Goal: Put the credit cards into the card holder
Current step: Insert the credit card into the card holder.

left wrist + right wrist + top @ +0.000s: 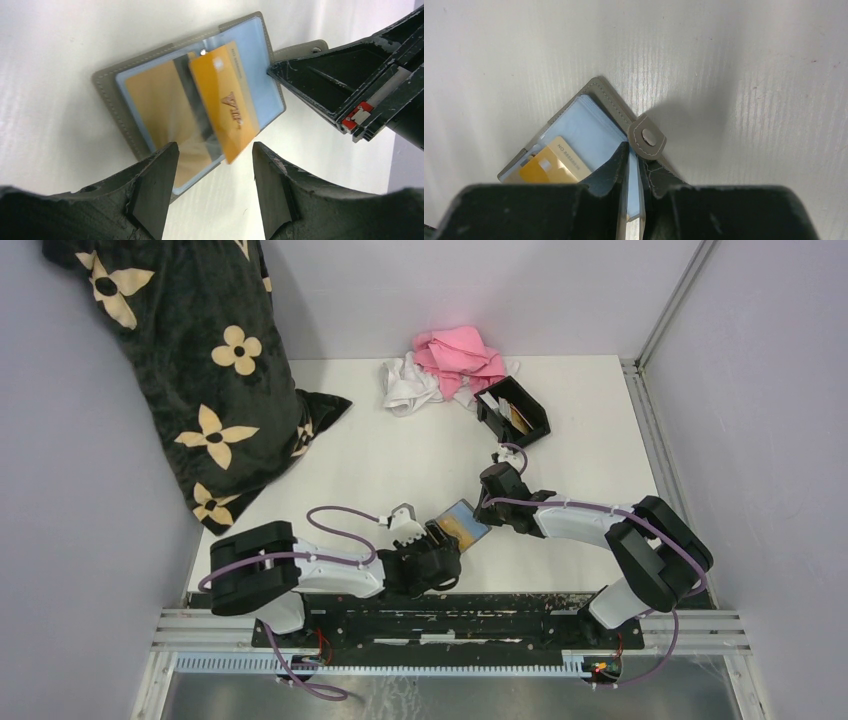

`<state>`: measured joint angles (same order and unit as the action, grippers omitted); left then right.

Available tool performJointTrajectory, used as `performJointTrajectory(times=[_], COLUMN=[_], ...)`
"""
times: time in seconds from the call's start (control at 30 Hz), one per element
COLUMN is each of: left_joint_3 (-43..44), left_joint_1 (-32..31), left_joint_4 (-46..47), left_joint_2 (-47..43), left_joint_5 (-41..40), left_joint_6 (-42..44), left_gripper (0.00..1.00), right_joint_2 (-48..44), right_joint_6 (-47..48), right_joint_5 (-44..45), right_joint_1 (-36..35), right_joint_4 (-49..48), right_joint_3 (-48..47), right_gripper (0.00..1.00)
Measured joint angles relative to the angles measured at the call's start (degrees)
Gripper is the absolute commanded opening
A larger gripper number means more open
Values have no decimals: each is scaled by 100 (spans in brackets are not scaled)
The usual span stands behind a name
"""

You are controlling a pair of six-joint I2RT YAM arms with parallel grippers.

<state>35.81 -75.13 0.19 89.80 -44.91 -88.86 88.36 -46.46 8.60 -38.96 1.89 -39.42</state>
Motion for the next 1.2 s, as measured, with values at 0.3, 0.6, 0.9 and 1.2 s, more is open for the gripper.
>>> performJointTrajectory(times=[0.3,0.6,0.9,1.2], left_joint_3=[-157,-474,-857,-437], left_joint_1=[4,4,4,7], left_joint_4=[-564,-1080,-1342,-975], left_joint_2=[-319,-918,-2092,-1845], left_joint_5=[-2,46,103,107], left_joint_6=[20,146,431,1078], left_gripper=[68,68,69,67], right_joint_2=[20,20,20,20], right_joint_6=[-4,-2,-4,-2], right_joint_5=[-76,-81,-85,-87], right_joint_1=[-4,-4,-4,-2], right_joint_4=[-55,-63,-81,-94], right_joint_3=[2,7,15,22], right_gripper=[16,16,16,16])
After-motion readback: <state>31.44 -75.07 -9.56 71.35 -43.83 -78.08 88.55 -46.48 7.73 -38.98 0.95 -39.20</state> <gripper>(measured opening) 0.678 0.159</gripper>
